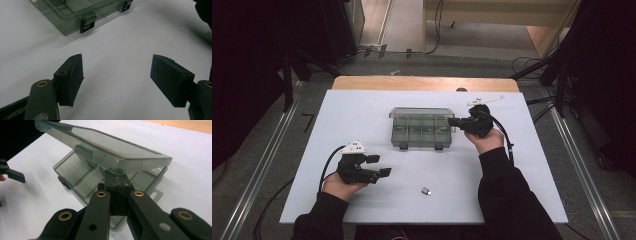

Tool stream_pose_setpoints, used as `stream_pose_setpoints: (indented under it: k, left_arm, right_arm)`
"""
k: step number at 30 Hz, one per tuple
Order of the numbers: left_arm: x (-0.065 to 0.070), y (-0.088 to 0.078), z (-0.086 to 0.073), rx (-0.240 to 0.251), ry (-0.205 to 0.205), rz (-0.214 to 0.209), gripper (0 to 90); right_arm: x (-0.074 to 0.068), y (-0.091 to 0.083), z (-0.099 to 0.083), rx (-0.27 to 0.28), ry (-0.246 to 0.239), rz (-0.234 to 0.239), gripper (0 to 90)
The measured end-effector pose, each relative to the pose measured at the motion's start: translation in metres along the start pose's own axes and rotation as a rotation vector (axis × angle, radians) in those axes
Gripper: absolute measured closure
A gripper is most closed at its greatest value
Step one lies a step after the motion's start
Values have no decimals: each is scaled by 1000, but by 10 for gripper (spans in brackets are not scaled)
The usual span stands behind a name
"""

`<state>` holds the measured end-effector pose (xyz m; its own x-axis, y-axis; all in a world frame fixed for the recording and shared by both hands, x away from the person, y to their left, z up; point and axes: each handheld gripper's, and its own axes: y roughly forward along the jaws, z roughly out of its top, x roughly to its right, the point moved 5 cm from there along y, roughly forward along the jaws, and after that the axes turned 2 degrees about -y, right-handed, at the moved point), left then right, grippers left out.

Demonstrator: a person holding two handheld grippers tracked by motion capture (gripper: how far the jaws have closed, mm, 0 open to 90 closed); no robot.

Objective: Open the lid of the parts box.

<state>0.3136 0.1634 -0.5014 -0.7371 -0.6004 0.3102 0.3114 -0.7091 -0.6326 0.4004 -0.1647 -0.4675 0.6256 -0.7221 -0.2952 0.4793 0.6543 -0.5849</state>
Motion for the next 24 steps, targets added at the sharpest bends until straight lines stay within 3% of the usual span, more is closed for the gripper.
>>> stream_pose_setpoints:
  k: [3,11,24]
  left_arm:
    - [-4,-1,4,-4,-25,2,268]
    - [-10,-4,17,-6,-10,19,268]
    - [-20,1,37,-5,-31,23,269]
  right_arm:
    - [0,-1,1,-6,-16,-17,882]
    - [1,-1,1,-10,-12,1,882]
    - [1,0,4,-16,-15,-1,882]
